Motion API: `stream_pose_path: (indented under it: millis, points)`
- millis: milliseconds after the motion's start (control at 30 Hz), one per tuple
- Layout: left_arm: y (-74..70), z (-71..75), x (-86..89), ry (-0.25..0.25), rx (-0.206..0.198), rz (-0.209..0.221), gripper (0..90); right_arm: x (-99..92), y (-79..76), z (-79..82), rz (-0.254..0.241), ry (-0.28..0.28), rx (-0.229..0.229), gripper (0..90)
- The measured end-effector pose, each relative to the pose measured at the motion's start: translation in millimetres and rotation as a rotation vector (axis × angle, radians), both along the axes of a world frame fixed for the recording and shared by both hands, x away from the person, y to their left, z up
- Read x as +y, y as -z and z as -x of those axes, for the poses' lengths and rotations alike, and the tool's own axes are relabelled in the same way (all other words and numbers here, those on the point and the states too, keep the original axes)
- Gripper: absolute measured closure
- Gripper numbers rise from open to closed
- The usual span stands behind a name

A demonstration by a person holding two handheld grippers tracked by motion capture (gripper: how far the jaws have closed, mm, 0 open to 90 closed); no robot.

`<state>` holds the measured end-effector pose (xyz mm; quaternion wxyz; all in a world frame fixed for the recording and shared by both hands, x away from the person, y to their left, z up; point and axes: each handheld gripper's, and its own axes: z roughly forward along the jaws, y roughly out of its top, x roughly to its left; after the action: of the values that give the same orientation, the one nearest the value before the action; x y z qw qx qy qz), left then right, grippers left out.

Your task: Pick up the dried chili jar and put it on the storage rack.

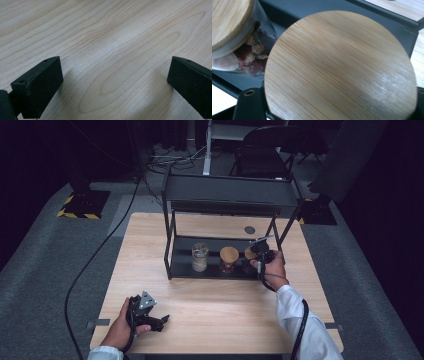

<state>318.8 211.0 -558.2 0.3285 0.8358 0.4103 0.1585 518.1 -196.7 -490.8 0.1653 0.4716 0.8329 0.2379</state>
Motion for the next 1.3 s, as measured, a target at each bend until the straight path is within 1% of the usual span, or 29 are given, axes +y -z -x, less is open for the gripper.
stream_pose_path:
  millis: [167, 233, 533, 733, 767, 833, 900, 1000, 1067, 1300]
  points:
    - [0.0, 0.0, 0.1, 0.001, 0.000, -0.001, 0.0, 0.0, -0.1, 0.0, 0.003, 0.007, 0.009, 24.0]
    - [0.0, 0.0, 0.0, 0.000, 0.000, 0.000, 0.0, -0.3, 0.2, -0.6, 0.012, 0.009, 0.010, 22.8]
    - [0.0, 0.0, 0.1, 0.001, 0.000, -0.001, 0.0, 4.0, -2.2, -0.2, 0.044, 0.011, -0.003, 19.1]
    - [0.0, 0.0, 0.0, 0.000, 0.001, 0.000, 0.0, 5.5, -2.1, -0.2, 0.051, 0.012, -0.006, 16.3]
    - [-0.1, 0.0, 0.1, 0.001, 0.000, -0.001, 0.0, 6.2, -1.9, -0.2, 0.057, 0.011, -0.009, 15.3]
    - [-0.1, 0.0, 0.1, 0.001, 0.000, -0.001, 0.0, 8.3, -1.3, -0.1, 0.067, -0.002, 0.001, 11.7]
    - [0.0, 0.0, 0.1, 0.001, 0.000, -0.001, 0.0, 9.6, -0.5, -0.2, 0.083, -0.003, 0.002, 10.5]
    - [0.0, 0.0, 0.0, 0.000, 0.001, 0.000, 0.0, 9.9, -0.2, -0.2, 0.090, 0.000, 0.003, 7.3]
    - [0.0, 0.0, 0.0, 0.000, 0.001, 0.000, 0.0, 10.5, 0.4, -0.4, 0.103, -0.004, 0.006, 5.1]
    - [0.0, 0.0, 0.1, 0.001, 0.000, -0.001, 0.0, 12.4, 1.1, 1.6, 0.108, -0.033, 0.009, 4.3]
